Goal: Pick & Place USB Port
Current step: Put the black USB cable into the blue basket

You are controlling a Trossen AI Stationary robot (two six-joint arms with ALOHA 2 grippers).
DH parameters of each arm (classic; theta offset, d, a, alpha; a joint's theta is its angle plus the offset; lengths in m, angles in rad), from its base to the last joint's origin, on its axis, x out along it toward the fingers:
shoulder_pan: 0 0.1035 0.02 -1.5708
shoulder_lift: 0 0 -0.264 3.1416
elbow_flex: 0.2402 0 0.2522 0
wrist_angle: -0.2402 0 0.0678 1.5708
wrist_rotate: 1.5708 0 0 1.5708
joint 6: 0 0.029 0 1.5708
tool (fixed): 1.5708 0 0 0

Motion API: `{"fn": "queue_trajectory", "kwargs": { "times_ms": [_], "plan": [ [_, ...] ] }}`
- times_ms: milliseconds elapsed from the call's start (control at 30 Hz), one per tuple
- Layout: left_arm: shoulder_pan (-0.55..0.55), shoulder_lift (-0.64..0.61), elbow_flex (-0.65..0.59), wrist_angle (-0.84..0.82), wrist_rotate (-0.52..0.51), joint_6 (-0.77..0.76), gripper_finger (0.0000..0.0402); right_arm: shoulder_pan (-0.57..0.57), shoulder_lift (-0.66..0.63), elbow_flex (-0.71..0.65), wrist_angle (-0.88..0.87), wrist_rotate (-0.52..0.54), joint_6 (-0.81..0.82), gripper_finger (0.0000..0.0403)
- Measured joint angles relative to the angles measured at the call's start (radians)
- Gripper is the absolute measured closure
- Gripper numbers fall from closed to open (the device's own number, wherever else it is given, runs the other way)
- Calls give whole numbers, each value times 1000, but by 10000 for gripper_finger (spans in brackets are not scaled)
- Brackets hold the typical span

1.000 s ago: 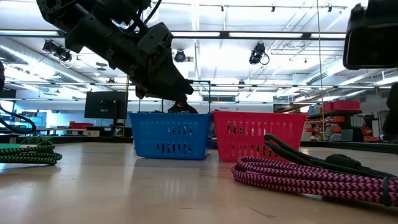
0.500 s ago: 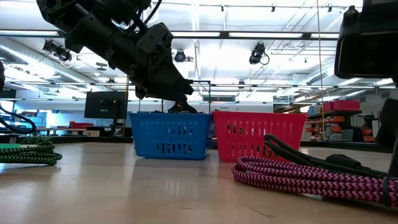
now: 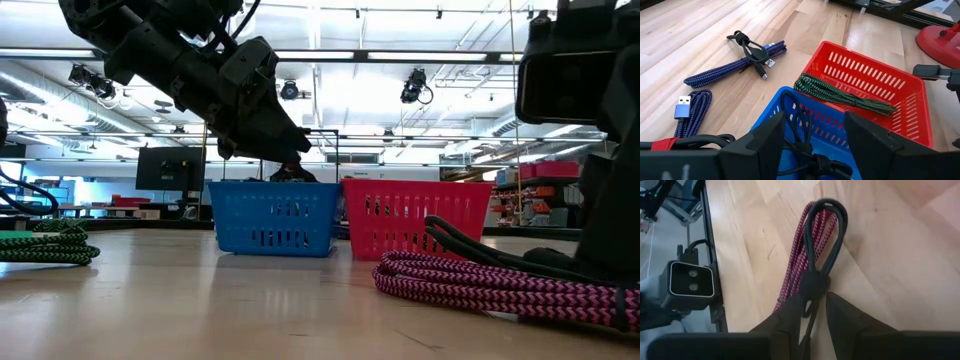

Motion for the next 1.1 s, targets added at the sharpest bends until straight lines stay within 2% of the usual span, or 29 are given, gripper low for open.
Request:
{"fn": "queue_trajectory", "kwargs": {
  "times_ms": [867, 1100],
  "plan": [
    [0, 0, 0, 0, 0, 3, 191, -6, 3, 0, 12, 0, -15, 309],
    [0, 0, 0, 0, 0, 1, 191, -14, 48, 3, 97, -13, -40, 309]
  ]
}}
